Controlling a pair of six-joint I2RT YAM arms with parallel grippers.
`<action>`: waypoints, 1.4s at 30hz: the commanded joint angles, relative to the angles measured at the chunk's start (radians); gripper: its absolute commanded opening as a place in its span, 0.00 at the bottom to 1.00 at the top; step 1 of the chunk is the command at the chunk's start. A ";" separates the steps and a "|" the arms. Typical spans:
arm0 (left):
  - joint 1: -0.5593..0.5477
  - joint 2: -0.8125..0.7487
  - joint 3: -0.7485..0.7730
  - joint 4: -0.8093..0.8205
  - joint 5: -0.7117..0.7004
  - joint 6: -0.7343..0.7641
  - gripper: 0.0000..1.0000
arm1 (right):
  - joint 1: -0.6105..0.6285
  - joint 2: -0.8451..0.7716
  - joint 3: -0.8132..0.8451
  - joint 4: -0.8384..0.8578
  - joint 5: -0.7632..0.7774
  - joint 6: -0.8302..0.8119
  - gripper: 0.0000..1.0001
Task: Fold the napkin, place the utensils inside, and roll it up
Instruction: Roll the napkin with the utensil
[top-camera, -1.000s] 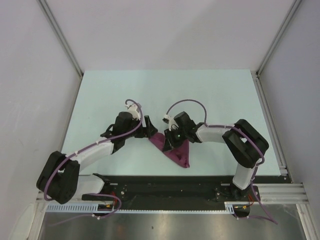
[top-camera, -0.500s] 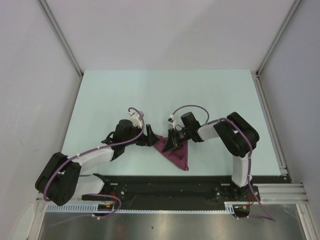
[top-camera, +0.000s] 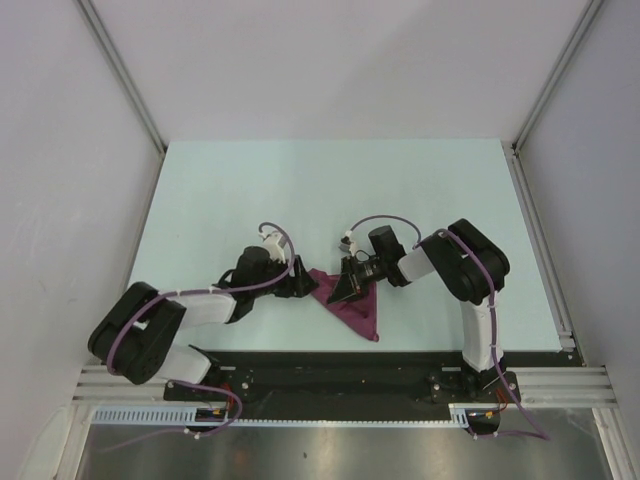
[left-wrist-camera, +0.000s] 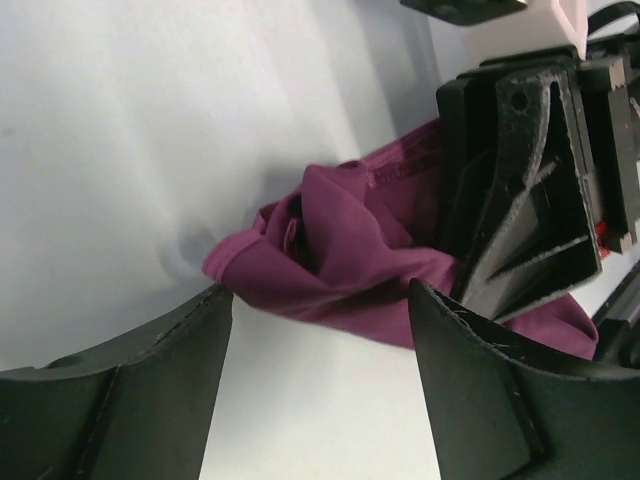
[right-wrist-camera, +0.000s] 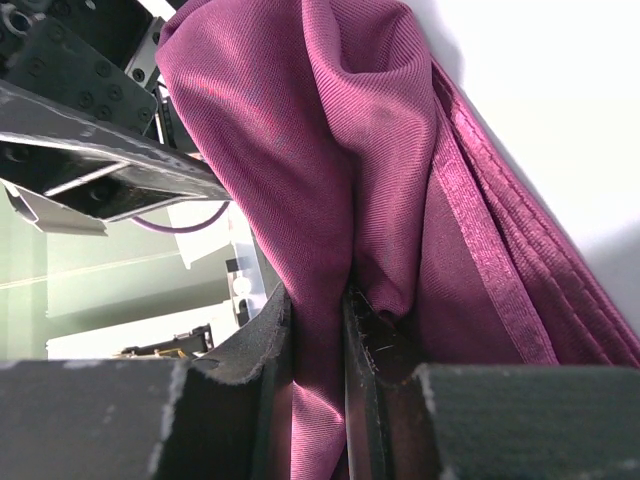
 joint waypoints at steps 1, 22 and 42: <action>-0.006 0.071 0.007 0.115 -0.026 -0.022 0.73 | -0.006 0.040 -0.036 -0.052 0.041 -0.016 0.00; -0.039 0.226 0.005 0.384 0.009 -0.109 0.20 | -0.011 0.081 -0.010 -0.091 0.049 -0.055 0.00; -0.073 0.177 0.083 0.159 -0.045 -0.083 0.00 | -0.011 -0.250 0.113 -0.550 0.318 -0.271 0.56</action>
